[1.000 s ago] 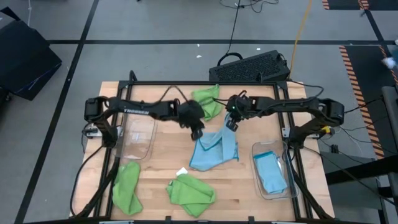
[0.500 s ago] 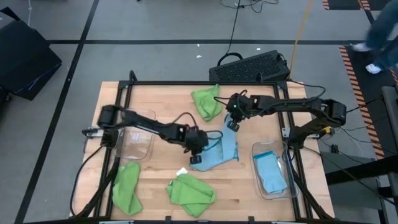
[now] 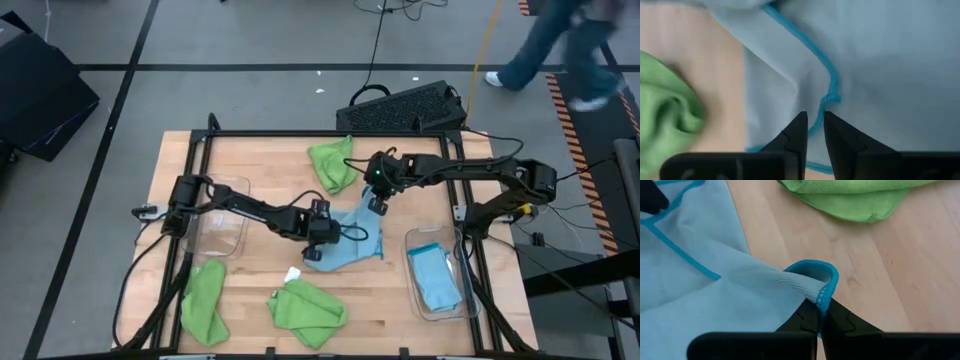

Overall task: Sort microfiber towel by color & place in baskets
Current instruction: Fold the blue microfiber towel

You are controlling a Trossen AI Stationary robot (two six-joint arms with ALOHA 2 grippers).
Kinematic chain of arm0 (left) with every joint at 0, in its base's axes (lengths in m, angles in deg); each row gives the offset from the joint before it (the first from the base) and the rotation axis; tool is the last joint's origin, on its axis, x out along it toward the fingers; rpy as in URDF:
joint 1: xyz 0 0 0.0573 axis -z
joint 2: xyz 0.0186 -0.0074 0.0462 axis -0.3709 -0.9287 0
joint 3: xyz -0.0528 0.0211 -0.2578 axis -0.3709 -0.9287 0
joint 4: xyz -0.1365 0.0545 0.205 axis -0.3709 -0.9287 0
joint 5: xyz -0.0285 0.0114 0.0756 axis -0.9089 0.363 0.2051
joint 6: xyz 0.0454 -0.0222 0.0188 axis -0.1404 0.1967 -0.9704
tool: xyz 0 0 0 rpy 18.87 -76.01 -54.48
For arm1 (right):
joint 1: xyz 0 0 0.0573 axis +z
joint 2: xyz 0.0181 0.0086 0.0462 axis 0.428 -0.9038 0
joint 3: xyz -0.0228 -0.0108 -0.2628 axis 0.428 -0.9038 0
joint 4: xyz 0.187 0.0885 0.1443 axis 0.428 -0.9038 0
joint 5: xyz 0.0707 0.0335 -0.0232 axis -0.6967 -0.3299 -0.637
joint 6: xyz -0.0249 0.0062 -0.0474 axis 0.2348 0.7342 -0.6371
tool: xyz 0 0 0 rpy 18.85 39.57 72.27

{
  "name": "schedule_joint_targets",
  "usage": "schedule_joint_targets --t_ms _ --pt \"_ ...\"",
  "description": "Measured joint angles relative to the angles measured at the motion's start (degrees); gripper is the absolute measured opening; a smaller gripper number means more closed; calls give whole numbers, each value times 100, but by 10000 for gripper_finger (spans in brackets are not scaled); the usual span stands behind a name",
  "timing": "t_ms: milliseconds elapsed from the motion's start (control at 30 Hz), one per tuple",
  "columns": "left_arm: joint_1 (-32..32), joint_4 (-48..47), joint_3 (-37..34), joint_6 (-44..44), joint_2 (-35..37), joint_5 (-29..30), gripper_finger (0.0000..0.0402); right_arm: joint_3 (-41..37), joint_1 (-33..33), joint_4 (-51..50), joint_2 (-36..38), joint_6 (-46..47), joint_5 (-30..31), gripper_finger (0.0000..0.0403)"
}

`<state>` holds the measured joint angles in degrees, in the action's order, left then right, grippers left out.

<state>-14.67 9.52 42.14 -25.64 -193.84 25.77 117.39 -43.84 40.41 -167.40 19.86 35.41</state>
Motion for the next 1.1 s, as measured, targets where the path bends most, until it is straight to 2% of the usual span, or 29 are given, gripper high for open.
schedule_joint_targets --t_ms 100,233,500,667,833,1000,1100 --pt "87 -97 79 -130 3 92 67 0 0 5 0 -74 2 0" --pt "55 -282 111 -127 7 -84 79 0 0 -7 0 -74 3 0" --pt "-39 -316 106 -171 -50 -320 165 0 0 16 0 -72 9 0" --pt "23 -303 112 -645 -146 -271 202 0 0 111 0 -69 13 0" --pt "-6 76 109 -807 -177 -306 183 0 0 224 0 -65 16 0" --pt "-34 326 106 -808 -265 -657 130 0 0 334 0 77 15 0" --pt "-29 261 112 -686 -268 -655 98 0 0 328 0 94 11 0"
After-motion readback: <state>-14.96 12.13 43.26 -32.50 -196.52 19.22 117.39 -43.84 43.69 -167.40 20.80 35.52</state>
